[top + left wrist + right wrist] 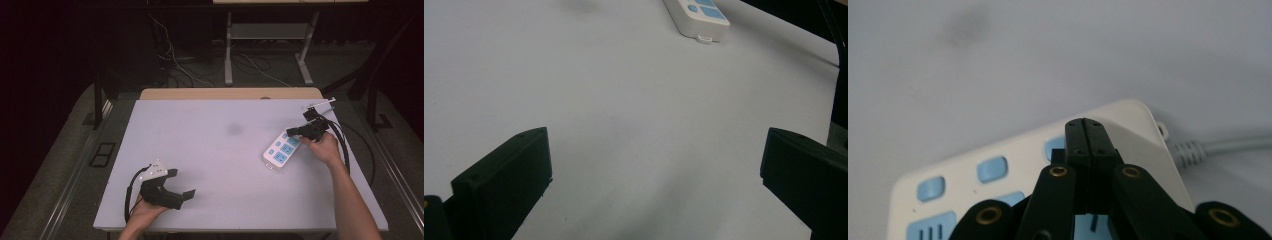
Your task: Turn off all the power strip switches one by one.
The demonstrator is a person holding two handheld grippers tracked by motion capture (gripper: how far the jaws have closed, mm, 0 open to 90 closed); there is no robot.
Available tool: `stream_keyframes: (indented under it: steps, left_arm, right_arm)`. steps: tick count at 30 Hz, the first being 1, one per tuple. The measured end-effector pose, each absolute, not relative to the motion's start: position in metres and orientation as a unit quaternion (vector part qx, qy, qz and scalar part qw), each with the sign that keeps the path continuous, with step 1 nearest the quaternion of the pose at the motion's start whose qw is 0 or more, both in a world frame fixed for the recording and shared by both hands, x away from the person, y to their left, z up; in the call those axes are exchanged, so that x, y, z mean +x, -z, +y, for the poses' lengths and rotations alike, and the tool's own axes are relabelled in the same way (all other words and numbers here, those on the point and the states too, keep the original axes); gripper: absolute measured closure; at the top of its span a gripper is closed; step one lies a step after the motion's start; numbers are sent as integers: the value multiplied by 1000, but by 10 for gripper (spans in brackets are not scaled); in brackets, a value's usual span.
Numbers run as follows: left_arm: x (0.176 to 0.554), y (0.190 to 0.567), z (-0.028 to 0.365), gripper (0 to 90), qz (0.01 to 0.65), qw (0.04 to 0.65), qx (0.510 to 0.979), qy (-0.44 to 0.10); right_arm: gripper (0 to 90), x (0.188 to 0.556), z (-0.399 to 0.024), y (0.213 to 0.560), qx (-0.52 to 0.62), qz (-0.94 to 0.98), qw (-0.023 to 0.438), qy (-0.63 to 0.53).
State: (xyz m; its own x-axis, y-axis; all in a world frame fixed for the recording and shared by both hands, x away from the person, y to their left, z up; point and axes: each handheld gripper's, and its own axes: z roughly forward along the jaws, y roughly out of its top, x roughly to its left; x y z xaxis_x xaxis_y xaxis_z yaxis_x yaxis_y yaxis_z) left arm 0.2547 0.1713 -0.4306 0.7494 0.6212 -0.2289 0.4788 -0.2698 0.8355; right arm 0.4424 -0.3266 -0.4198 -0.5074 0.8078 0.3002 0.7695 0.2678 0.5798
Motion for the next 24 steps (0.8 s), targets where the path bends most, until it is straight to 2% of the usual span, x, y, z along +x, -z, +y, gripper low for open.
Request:
stream_keyframes:
  steps: [7,18,24]
  left_arm:
    - [255,431,171,0,347,495,793,-71]
    - [253,430,169,0,344,498,792,-72]
    - [253,429,169,0,343,499,793,-71]
  right_arm:
    - [900,434,-332,418,497,784,27,-371]
    - [895,411,-324,393,485,774,49,-403]
    - [798,395,-321,385,485,764,53,-421]
